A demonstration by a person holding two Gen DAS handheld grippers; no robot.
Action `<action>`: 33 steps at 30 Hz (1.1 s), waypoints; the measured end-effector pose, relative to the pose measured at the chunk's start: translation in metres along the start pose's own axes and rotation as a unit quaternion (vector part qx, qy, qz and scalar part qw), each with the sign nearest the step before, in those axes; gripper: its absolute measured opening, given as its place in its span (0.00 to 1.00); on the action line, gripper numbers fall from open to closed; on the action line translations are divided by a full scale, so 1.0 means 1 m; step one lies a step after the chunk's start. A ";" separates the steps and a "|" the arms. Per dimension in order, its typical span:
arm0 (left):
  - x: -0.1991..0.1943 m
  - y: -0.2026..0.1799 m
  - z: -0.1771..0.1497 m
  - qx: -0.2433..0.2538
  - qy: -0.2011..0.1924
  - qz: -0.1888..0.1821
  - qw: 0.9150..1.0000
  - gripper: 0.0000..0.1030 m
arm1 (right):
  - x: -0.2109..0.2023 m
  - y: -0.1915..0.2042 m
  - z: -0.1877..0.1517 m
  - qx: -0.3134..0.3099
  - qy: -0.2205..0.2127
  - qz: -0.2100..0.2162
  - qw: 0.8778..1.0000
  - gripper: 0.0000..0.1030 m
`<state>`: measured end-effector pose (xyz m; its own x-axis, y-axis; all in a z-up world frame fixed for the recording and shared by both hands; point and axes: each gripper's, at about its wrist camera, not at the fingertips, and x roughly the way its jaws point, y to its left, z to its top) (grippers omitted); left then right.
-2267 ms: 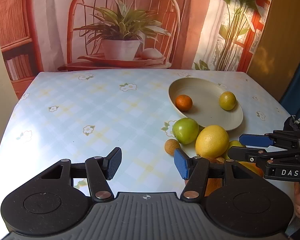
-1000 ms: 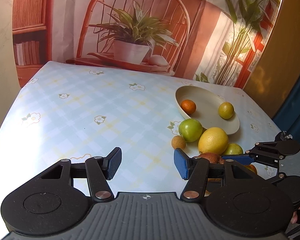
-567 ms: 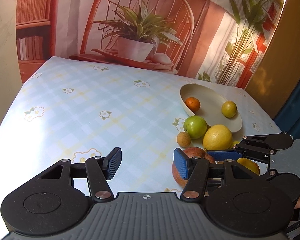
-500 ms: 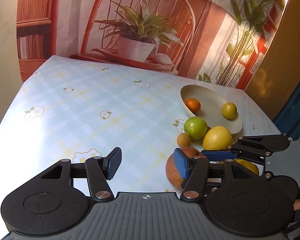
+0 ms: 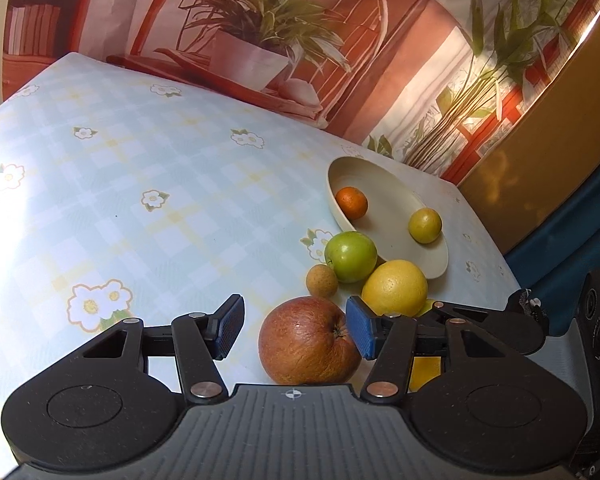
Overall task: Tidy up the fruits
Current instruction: 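Grasp the apple with the right gripper while the left gripper presses its top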
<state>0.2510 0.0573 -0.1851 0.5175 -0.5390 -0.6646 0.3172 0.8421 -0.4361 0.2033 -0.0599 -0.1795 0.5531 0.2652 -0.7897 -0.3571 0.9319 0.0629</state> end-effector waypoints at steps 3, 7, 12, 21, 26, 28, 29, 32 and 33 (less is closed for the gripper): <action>0.005 0.003 0.000 -0.015 0.004 -0.009 1.000 0.56 | 0.001 -0.002 0.000 0.007 0.007 0.004 1.000 0.52; 0.011 0.006 -0.003 -0.024 0.014 -0.014 1.000 0.56 | 0.006 -0.004 -0.001 0.013 0.025 0.010 1.000 0.51; 0.015 0.012 -0.004 -0.048 0.015 -0.032 0.998 0.56 | 0.012 -0.011 -0.001 0.043 0.040 0.023 0.998 0.50; 0.021 0.019 -0.007 -0.080 0.013 -0.060 0.995 0.52 | 0.018 -0.010 0.003 0.051 0.046 0.011 0.998 0.53; 0.021 0.018 -0.010 -0.076 0.003 -0.060 0.995 0.51 | 0.018 -0.011 0.003 0.064 0.044 0.014 0.997 0.51; 0.021 0.016 -0.010 -0.076 0.001 -0.058 0.995 0.51 | 0.017 -0.011 0.003 0.068 0.041 0.013 0.997 0.51; 0.020 0.017 -0.010 -0.077 -0.001 -0.058 0.995 0.51 | 0.016 -0.012 0.003 0.071 0.039 0.013 0.997 0.51; 0.017 0.016 -0.008 -0.082 -0.011 -0.062 0.995 0.51 | 0.010 -0.015 0.003 0.079 0.025 0.013 0.996 0.50; 0.015 0.017 -0.007 -0.084 -0.016 -0.066 0.994 0.51 | 0.007 -0.016 0.003 0.080 0.019 0.013 0.997 0.50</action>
<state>0.2582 0.0633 -0.2065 0.5067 -0.6411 -0.5764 0.2476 0.7486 -0.6150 0.2150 -0.0722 -0.1844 0.5148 0.2827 -0.8094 -0.2445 0.9533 0.1774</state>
